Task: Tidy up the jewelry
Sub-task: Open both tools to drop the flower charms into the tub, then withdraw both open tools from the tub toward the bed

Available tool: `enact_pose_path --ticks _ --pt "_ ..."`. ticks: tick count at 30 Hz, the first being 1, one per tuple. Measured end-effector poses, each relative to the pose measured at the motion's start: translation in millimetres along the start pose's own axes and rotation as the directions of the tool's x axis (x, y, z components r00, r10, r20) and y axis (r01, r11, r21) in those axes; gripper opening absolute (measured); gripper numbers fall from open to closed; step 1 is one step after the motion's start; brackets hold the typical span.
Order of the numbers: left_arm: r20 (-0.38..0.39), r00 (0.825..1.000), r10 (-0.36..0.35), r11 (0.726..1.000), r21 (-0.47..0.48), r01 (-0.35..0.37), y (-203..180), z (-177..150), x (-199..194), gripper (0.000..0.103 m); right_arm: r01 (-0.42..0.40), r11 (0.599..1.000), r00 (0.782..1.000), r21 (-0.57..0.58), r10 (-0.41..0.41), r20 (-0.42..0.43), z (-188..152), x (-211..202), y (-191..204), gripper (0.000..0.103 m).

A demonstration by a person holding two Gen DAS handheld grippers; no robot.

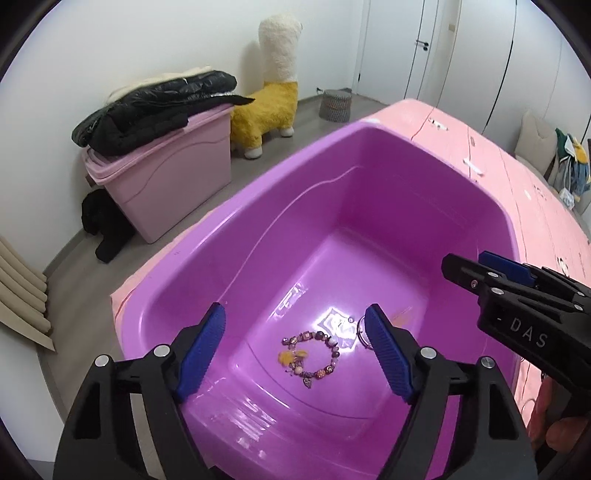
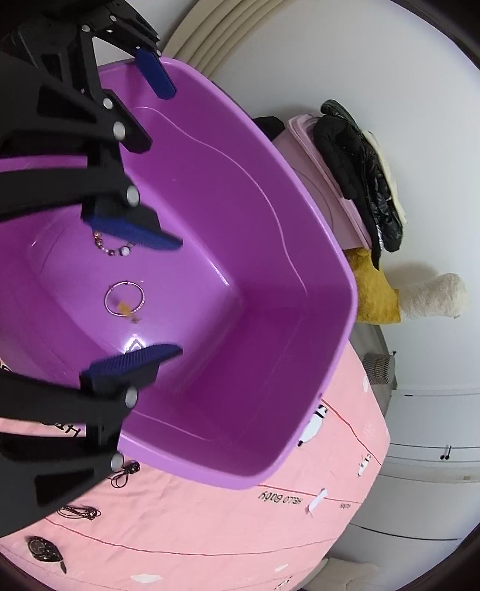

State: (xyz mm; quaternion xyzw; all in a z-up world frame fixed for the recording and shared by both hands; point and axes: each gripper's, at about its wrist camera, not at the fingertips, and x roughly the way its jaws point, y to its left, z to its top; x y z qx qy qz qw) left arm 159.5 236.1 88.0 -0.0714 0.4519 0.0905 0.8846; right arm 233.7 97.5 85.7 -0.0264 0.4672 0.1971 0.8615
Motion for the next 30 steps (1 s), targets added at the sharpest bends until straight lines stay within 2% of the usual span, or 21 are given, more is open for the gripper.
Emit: enact_pose_path --ticks 14,17,22,25,30 --pt "-0.004 1.000 -0.007 1.000 -0.027 0.006 4.5 -2.9 -3.0 0.078 0.012 1.000 1.000 0.011 -0.012 -0.007 1.4 -2.5 -4.6 0.059" --pt "0.010 1.000 -0.002 0.999 -0.036 0.002 6.1 -3.9 -7.9 0.086 0.001 1.000 1.000 0.026 -0.001 -0.007 0.3 -5.4 -7.2 0.064" --pt "0.024 1.000 0.005 0.999 -0.032 -0.004 8.1 -6.1 -18.5 0.089 0.003 1.000 1.000 0.029 -0.003 -0.005 -5.6 -14.5 -8.7 0.067" --pt "0.033 0.999 0.003 0.999 -0.042 -0.002 9.3 -9.8 -26.6 0.095 0.009 0.999 1.000 0.032 -0.009 -0.003 -9.3 -22.3 -10.7 0.068" --pt "0.055 0.998 0.000 0.999 -0.047 0.003 7.5 -14.6 -41.5 0.096 0.019 0.999 1.000 0.043 -0.020 0.012 -16.8 -36.5 -13.4 0.069"
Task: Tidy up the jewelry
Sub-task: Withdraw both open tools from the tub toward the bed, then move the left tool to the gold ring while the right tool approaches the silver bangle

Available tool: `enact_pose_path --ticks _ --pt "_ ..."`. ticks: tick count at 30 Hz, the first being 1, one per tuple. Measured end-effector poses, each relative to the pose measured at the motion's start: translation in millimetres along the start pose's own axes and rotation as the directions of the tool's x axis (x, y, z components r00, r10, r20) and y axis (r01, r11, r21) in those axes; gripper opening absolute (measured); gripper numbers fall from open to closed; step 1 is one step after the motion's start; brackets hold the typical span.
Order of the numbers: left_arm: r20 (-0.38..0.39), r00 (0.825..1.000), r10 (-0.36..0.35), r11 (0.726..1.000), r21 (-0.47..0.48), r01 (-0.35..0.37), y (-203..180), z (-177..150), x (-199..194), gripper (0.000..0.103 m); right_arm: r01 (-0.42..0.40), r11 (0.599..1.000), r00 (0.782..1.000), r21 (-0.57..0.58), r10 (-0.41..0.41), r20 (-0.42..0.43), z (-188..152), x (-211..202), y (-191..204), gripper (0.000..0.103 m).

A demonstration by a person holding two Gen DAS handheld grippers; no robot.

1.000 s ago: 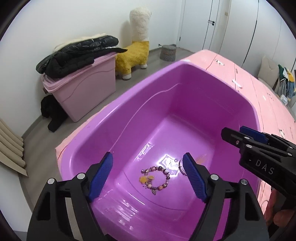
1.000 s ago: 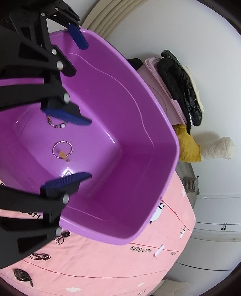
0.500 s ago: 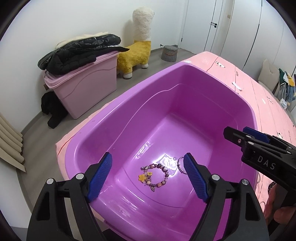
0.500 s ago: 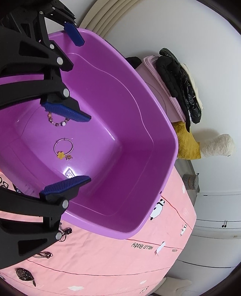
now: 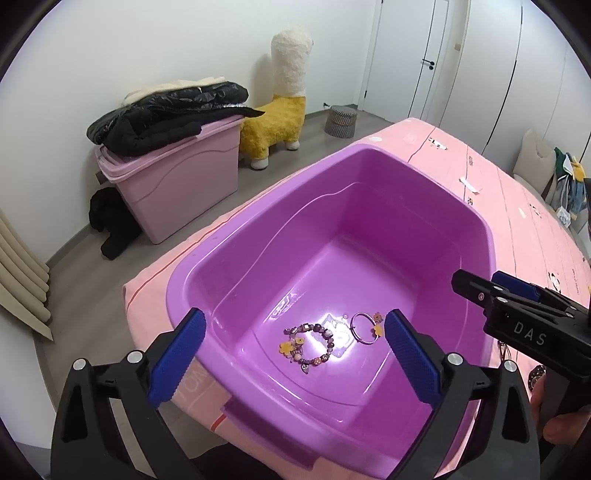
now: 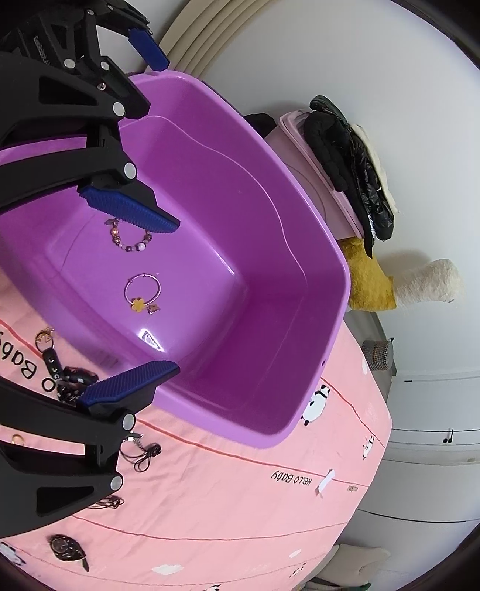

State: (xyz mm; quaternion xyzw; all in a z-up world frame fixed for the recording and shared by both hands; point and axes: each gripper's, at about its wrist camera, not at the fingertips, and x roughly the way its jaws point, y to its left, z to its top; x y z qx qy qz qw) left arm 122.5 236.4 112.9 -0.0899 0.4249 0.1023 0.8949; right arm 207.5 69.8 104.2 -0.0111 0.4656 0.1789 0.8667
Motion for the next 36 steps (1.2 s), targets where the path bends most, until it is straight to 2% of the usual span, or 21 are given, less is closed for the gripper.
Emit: enact_pose_path --ticks 8,14,17,22,27,36 --pt "-0.005 1.000 -0.028 1.000 0.012 0.028 -3.7 -10.1 -16.1 0.096 0.004 1.000 0.999 0.023 -0.005 0.031 -17.8 -25.1 -4.8 0.070" --pt "0.004 1.000 -0.023 0.997 0.071 0.022 -22.3 -24.8 -31.2 0.096 -0.010 0.999 0.999 0.053 0.007 0.053 -40.2 -47.1 -17.1 0.070" --pt "0.013 0.999 -0.044 0.995 0.095 0.043 -33.7 -32.9 -40.4 0.096 -0.008 0.997 0.998 0.073 0.003 0.069 -57.1 -62.7 -30.3 0.072" --pt "0.015 0.995 -0.101 0.980 0.172 0.097 -64.7 -52.3 -54.9 0.096 0.023 0.993 0.997 0.119 -0.033 0.076 -98.0 -87.9 -62.9 0.073" --pt "0.025 0.988 -0.155 0.955 0.261 0.144 -100.6 -77.7 -66.4 0.096 0.060 0.978 0.994 0.198 -0.076 0.075 -146.2 -107.2 -96.6 0.073" --pt "-0.048 0.975 -0.217 0.923 0.314 0.221 -138.3 -128.0 -60.5 0.096 0.111 0.930 0.989 0.350 -0.139 0.055 -231.0 -131.6 -151.4 0.073"
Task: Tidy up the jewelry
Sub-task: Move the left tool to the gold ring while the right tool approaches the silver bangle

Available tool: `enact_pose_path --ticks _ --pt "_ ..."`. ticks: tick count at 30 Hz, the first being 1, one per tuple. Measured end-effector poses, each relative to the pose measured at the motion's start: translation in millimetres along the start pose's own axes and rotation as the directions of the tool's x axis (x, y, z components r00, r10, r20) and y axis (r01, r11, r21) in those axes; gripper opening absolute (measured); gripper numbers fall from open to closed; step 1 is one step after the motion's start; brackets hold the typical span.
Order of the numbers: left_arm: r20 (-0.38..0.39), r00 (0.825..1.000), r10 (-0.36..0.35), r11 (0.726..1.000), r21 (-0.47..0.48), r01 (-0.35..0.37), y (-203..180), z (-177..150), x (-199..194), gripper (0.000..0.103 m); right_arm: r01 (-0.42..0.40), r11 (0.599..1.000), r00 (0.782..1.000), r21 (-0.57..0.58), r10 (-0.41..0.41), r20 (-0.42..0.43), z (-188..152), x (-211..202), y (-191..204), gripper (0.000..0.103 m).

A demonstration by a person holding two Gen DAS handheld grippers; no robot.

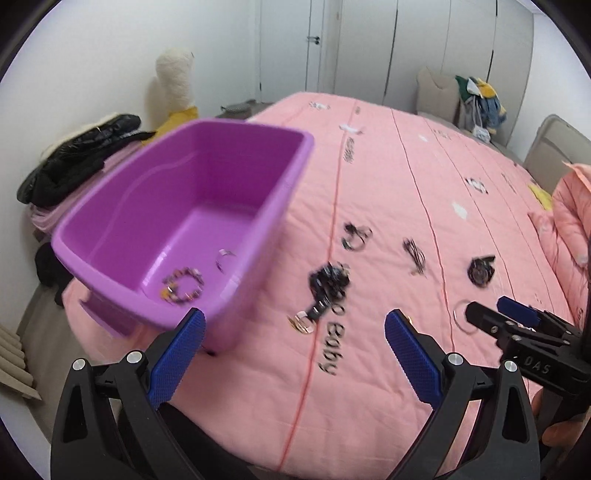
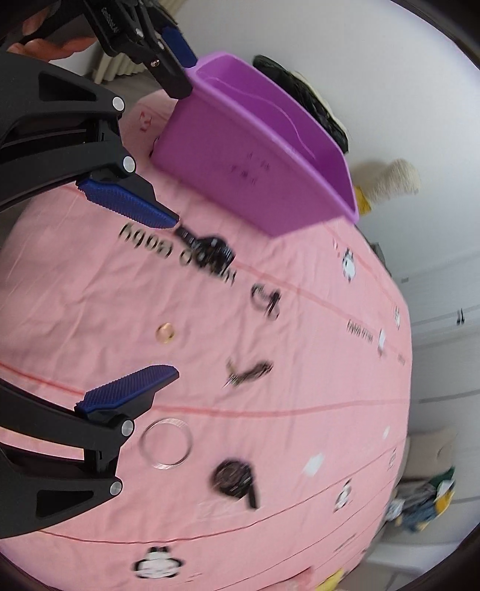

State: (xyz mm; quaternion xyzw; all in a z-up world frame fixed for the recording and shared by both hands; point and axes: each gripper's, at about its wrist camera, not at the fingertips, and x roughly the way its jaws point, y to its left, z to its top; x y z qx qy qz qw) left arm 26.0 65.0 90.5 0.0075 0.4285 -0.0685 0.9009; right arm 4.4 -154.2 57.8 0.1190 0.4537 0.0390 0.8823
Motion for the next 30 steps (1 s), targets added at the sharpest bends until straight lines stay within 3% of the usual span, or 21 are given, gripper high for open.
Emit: enact_pose_path --ticks 5,14,30 --pt "-0.064 0.997 -0.031 1.000 0.002 0.031 -18.0 -22.2 23.4 0.096 0.047 0.998 0.999 0.040 -0.047 -0.005 -27.4 -4.6 -27.9 0.073" --pt "-0.114 0.993 -0.017 1.000 0.021 0.019 -33.9 -46.3 61.6 0.096 0.123 0.988 0.992 0.091 -0.122 -0.011 -58.0 -0.7 -68.6 0.073" --pt "-0.154 0.987 -0.055 0.994 0.084 0.068 -105.7 -49.0 135.8 0.096 0.190 0.971 0.982 0.142 -0.190 -0.018 -53.2 37.7 -129.4 0.073"
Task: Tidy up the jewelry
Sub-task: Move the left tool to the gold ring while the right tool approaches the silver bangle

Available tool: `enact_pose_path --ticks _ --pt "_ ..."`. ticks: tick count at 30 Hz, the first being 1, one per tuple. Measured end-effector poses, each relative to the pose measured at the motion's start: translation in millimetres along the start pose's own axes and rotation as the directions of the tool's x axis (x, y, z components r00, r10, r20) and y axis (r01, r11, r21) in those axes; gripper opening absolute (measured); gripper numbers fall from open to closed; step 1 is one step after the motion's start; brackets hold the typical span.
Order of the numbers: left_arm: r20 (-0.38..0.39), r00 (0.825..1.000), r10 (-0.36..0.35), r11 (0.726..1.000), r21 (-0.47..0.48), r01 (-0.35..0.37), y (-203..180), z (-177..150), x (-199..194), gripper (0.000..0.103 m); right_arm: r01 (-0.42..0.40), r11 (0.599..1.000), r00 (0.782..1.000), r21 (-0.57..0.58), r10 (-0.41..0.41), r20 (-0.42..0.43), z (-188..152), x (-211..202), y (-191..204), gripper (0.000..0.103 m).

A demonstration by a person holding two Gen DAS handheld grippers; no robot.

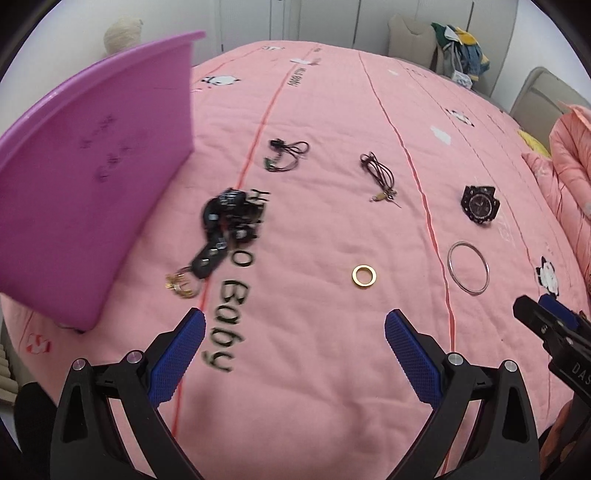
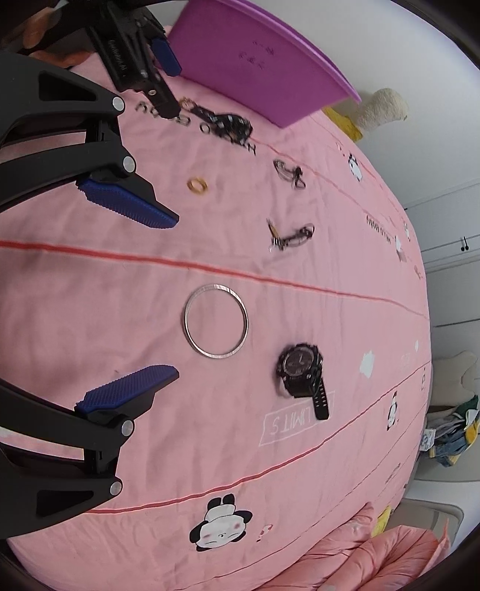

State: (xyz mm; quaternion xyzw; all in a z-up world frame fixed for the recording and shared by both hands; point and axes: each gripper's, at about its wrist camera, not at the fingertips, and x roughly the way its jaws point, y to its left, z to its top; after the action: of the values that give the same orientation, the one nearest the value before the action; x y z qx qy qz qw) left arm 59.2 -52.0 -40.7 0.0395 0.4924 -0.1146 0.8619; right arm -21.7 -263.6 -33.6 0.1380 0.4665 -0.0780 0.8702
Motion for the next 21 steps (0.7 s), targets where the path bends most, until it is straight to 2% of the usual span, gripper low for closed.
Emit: enact_pose_path --ticks 8,21 --pt "-0.012 1.000 0.006 1.000 0.030 -0.006 -24.3 5.2 30.5 0.096 0.021 1.000 0.999 -0.010 -0.021 -0.033 5.7 34.1 -14.3 0.073" --pt "-0.029 0.999 0.023 0.999 0.034 -0.022 -33.1 13.8 60.2 0.096 0.008 1.000 0.998 -0.028 -0.010 -0.063 11.4 70.7 -16.5 0.073"
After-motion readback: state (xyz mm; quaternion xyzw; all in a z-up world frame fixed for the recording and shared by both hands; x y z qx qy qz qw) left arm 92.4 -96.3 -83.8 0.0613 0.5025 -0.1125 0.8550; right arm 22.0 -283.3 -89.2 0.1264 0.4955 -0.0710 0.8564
